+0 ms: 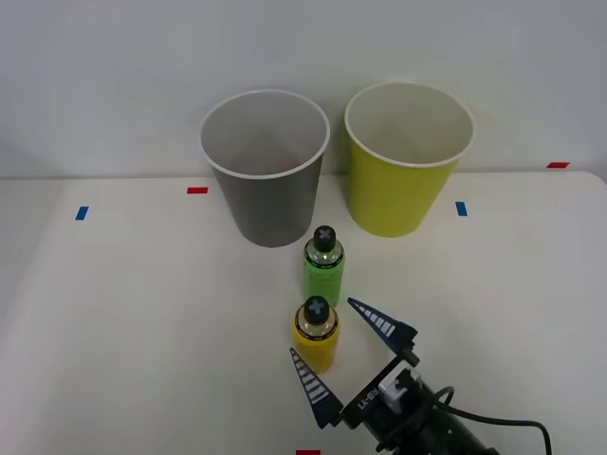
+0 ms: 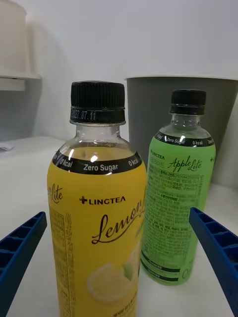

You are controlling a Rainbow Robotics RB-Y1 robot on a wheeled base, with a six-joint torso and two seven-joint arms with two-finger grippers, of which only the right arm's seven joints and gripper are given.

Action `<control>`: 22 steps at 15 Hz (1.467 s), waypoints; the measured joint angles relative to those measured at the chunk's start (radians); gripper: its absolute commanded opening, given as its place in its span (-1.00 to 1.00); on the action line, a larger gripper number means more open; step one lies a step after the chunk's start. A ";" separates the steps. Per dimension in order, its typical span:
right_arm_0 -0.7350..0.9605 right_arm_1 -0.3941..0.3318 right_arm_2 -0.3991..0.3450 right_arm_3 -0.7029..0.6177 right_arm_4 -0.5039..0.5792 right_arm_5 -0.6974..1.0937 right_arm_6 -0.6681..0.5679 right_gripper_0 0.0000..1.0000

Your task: Put cans in the gray bin, plastic bottles in the light green bin

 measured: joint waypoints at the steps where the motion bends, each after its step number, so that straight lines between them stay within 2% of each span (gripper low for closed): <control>1: -0.006 0.005 0.004 0.000 -0.004 0.004 0.000 1.00; 15: -0.035 0.025 0.009 0.000 -0.030 0.029 0.011 1.00; 17: -0.045 0.020 0.008 0.000 -0.018 0.029 0.014 0.65; 18: -0.052 0.015 0.008 0.000 -0.003 0.029 0.016 0.57; 20: -0.064 -0.005 0.008 0.001 0.022 0.029 0.017 0.56; 21: -0.069 -0.017 0.008 0.000 0.030 0.030 0.018 0.29; 22: -0.072 -0.024 0.008 0.000 0.036 0.030 0.019 -0.40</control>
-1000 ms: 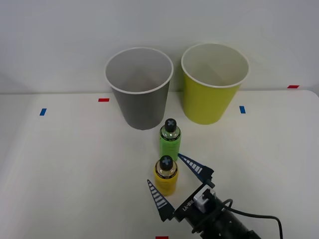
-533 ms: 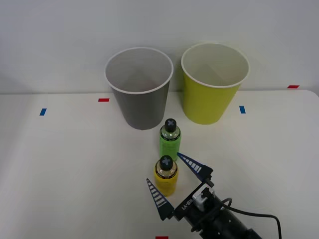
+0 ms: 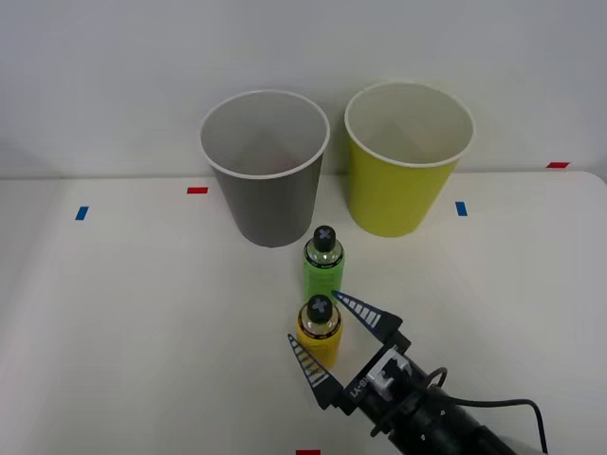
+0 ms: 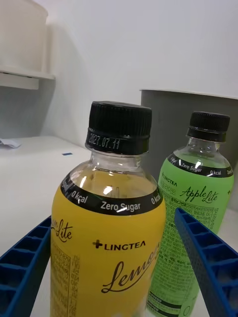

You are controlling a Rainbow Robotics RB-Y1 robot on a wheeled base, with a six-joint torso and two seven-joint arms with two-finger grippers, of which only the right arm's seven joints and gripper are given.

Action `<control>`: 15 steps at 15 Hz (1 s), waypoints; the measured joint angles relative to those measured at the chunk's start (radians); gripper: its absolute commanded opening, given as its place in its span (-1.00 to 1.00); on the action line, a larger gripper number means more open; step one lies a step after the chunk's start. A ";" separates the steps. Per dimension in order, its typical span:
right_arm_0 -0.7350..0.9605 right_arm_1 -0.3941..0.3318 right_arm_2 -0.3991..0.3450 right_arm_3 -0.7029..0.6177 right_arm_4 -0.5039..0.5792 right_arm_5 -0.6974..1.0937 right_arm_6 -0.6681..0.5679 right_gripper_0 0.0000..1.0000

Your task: Put cans in the gray bin, plastic bottles in the light green bin

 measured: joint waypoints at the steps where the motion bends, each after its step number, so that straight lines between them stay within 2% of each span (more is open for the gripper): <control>1: -0.002 -0.006 0.000 0.000 0.005 0.000 0.000 -0.92; 2: -0.004 -0.009 0.000 0.000 0.010 0.000 -0.001 -1.00; 15: 0.029 0.008 -0.013 0.000 -0.028 -0.029 -0.002 -1.00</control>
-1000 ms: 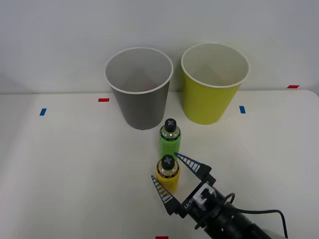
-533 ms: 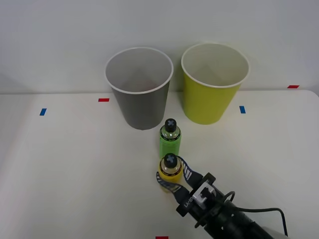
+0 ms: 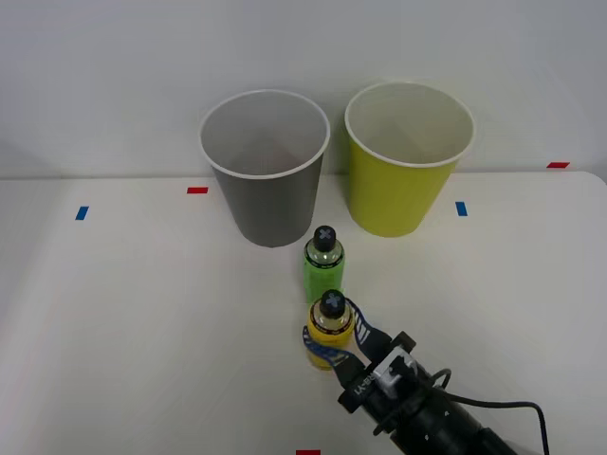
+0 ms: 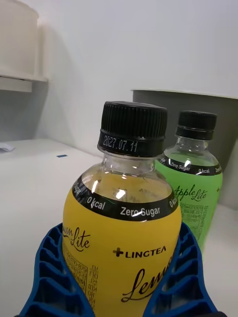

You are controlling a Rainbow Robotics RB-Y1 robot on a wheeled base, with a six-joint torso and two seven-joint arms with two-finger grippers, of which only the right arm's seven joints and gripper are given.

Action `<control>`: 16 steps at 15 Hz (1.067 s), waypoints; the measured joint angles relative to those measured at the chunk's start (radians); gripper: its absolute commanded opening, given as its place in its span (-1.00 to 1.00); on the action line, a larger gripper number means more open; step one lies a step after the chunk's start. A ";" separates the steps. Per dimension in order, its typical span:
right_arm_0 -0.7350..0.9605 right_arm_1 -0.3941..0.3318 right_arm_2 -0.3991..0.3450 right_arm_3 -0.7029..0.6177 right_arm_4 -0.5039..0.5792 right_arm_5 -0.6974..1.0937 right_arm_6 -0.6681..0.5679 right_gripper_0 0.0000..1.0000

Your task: Put cans in the gray bin, plastic bottles in the light green bin

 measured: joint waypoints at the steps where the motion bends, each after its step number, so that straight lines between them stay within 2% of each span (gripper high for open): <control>1: 0.021 -0.005 -0.004 -0.001 0.002 -0.024 -0.002 -1.00; 4: 0.138 -0.024 -0.046 -0.051 0.031 -0.058 -0.013 -1.00; 7: 0.289 -0.032 -0.104 -0.194 0.040 -0.060 -0.026 -1.00; 10: 0.371 -0.017 -0.175 -0.317 0.040 -0.032 -0.048 -1.00; 12: 0.400 0.009 -0.236 -0.398 0.041 0.047 -0.064 -1.00; 16: 0.409 0.111 -0.333 -0.535 0.023 0.191 -0.105 -1.00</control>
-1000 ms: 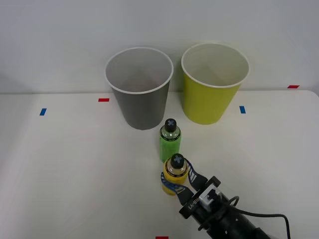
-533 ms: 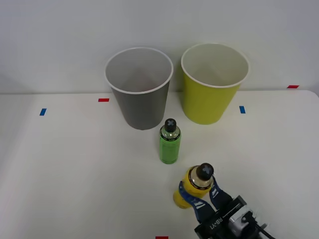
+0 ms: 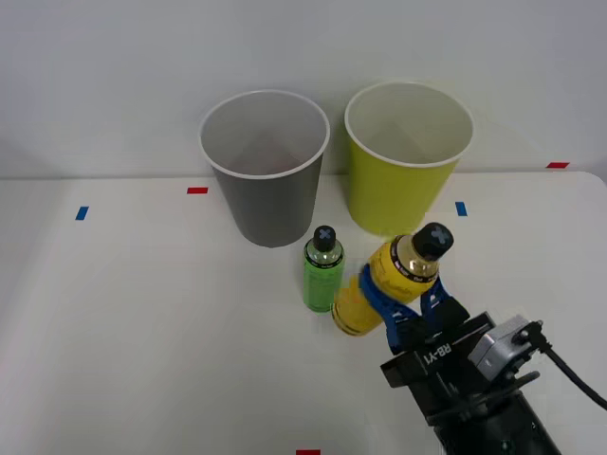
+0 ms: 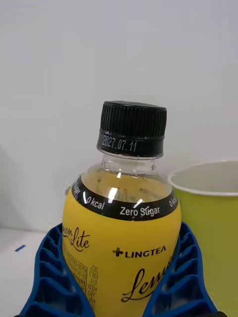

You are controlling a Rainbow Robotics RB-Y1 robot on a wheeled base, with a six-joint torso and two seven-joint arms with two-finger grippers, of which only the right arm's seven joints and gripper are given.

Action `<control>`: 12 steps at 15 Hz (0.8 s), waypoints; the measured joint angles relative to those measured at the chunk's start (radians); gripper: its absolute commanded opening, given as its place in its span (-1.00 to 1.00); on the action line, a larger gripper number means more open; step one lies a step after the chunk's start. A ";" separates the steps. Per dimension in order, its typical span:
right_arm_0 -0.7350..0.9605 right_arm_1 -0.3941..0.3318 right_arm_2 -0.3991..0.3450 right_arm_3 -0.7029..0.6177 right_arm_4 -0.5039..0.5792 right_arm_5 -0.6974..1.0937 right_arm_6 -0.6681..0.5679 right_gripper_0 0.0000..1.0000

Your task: Put cans in the gray bin, plastic bottles in the light green bin

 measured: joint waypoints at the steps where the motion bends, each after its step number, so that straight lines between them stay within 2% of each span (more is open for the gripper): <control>1: -0.002 0.023 -0.020 -0.022 -0.006 0.024 -0.009 -1.00; 6: -0.038 0.144 -0.141 -0.138 -0.037 0.219 -0.050 -1.00; 12: -0.226 0.373 -0.320 -0.177 -0.060 0.586 -0.075 -1.00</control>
